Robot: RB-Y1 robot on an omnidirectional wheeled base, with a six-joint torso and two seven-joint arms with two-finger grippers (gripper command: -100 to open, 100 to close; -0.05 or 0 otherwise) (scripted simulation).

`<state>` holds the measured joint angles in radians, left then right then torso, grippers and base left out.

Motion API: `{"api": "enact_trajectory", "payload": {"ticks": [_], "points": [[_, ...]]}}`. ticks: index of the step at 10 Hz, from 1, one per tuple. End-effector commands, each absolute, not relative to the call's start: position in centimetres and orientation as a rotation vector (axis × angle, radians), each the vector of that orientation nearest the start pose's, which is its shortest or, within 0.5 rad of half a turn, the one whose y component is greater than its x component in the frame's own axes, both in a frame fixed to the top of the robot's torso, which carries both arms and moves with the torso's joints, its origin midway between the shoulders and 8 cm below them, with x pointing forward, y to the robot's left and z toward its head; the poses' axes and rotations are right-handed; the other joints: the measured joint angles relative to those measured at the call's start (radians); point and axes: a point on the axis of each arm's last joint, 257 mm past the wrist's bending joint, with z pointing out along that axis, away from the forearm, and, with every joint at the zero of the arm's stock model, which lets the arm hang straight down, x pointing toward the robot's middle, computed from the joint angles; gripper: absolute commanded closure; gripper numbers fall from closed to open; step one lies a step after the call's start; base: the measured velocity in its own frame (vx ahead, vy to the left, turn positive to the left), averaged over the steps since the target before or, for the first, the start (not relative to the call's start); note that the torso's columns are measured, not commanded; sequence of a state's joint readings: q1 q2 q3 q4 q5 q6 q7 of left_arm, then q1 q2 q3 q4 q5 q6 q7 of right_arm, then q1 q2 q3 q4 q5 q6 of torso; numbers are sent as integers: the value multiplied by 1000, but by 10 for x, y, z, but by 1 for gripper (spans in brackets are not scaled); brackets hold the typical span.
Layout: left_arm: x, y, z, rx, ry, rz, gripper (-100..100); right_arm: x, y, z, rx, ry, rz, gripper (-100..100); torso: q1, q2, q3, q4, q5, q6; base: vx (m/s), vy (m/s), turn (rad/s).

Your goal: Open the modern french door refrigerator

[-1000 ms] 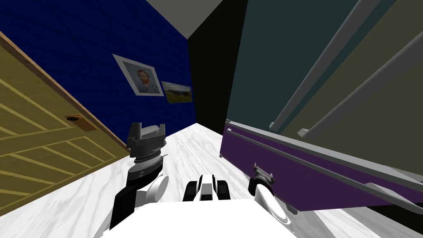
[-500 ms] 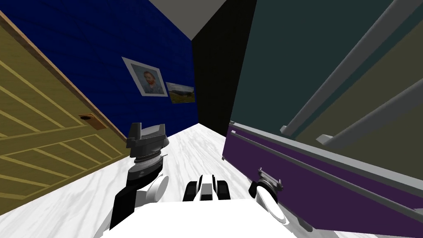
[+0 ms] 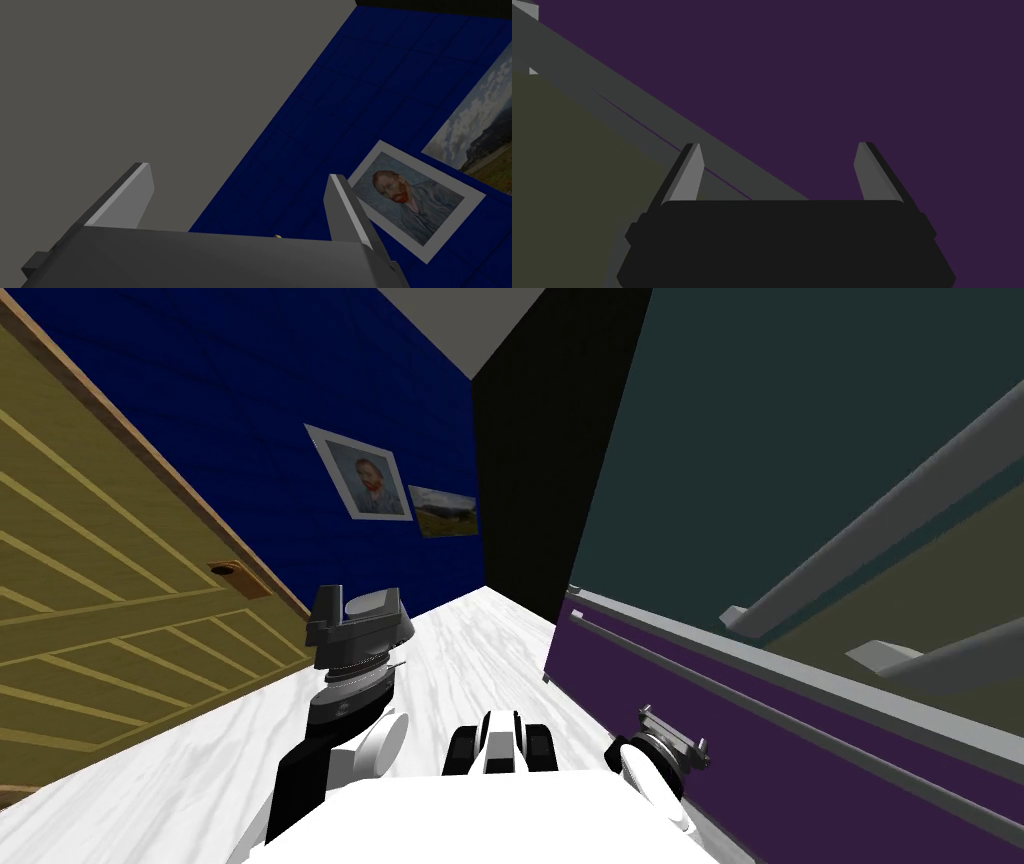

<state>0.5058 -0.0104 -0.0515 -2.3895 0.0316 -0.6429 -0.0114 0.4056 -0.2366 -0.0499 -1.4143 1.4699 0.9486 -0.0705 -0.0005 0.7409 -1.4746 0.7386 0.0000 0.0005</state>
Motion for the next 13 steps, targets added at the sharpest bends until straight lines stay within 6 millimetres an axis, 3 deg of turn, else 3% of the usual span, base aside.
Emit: {"api": "enact_trajectory", "payload": {"ticks": [1, 6, 13], "points": [[292, 262, 92, -488, 408, -1407, 0, 196, -587, -359, 613, 1722, -1324, -100, 1, -2, -1, 0, 0, -1, 102, 42, 115], [292, 262, 92, -488, 408, -1407, 0, 164, -595, -345, 541, 1656, -1534, -100, 1, -1, 0, 0, 0, 0, 78, 13, 84], [292, 262, 92, -488, 408, -1407, 0, 135, -590, -317, 440, 1527, -1757, -100, 0, -3, -1, 0, 0, -1, 80, 11, 97]]}}
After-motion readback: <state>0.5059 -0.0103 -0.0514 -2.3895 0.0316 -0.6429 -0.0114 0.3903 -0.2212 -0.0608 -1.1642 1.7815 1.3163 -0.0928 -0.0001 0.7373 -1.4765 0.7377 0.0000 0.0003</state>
